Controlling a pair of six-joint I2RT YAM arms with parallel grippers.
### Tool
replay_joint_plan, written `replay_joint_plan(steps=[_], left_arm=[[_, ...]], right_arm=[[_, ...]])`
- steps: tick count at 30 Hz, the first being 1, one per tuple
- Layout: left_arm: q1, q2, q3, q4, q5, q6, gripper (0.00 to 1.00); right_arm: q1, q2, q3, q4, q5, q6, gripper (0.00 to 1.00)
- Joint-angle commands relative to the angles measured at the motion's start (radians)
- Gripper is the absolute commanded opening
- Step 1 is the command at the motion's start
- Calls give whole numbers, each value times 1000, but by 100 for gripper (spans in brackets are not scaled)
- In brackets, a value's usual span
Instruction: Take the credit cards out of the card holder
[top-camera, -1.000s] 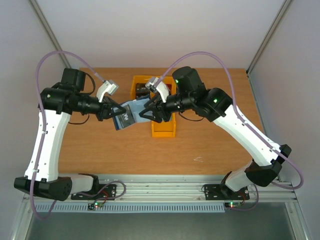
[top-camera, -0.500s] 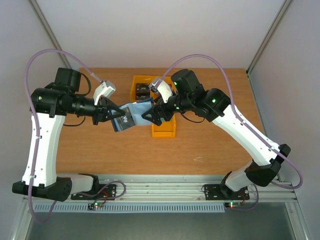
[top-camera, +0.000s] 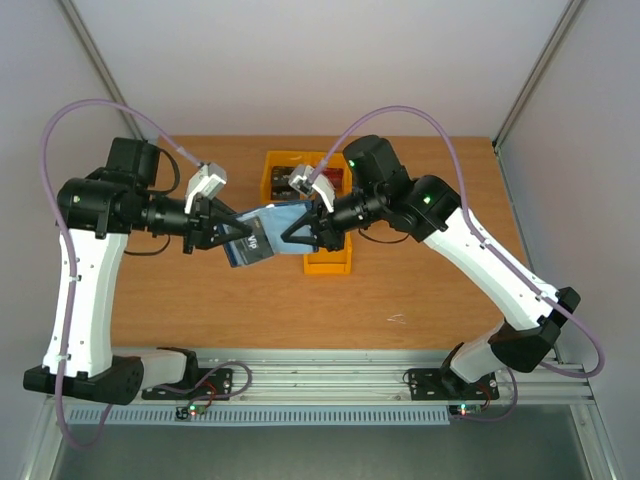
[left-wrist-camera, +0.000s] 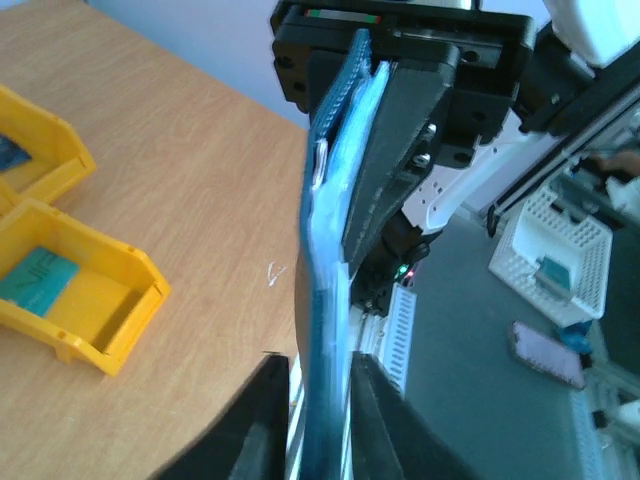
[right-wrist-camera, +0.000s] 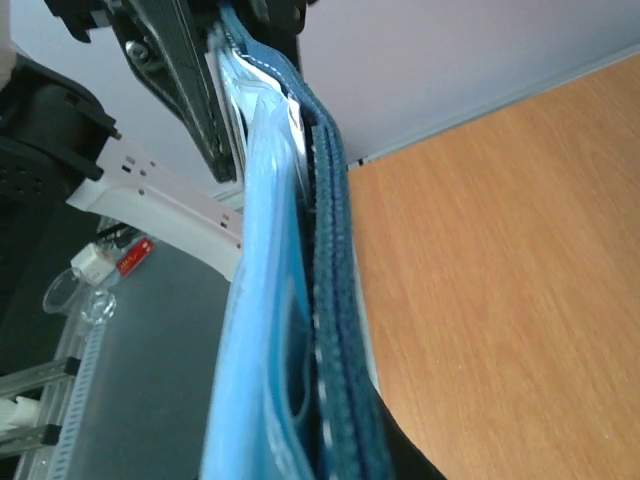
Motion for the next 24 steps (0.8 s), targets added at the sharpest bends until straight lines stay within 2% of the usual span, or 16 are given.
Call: replay_joint_plan(steps=[1, 2, 4, 9, 13, 15, 17, 19, 20, 21, 23, 24], left_arm=[[-4, -20, -33, 112, -22, -105, 34], [-3, -23, -41, 125, -42, -118, 41], [-1, -29, -54, 135, -78, -132, 50], [3, -49, -75, 133, -63, -122, 57], [10, -46, -38, 107, -2, -107, 57], [15, -42, -22, 100, 18, -105, 53], [20, -38, -11, 89, 45, -103, 42], [24, -38, -8, 77, 76, -93, 21], [26, -38, -9, 70, 95, -87, 5], [28, -40, -11, 63, 104, -81, 1], [29, -44, -19, 45, 120, -67, 0], [30, -48, -25, 50, 114, -61, 0]], right_arm=[[-18, -37, 5, 112, -85, 51, 1], [-28, -49, -2, 132, -95, 71, 1], [-46, -70, -14, 177, -103, 112, 1], [-49, -76, -6, 186, -107, 132, 1], [-50, -71, -2, 171, -106, 127, 1], [-50, -70, 2, 166, -111, 123, 1], [-50, -68, 7, 151, -108, 114, 1], [-53, -68, 9, 136, -97, 106, 1], [-56, -70, 8, 133, -96, 107, 1], [-59, -72, 9, 129, -98, 108, 1], [-67, -78, 9, 122, -84, 114, 2], [-75, -82, 8, 117, -56, 121, 8]])
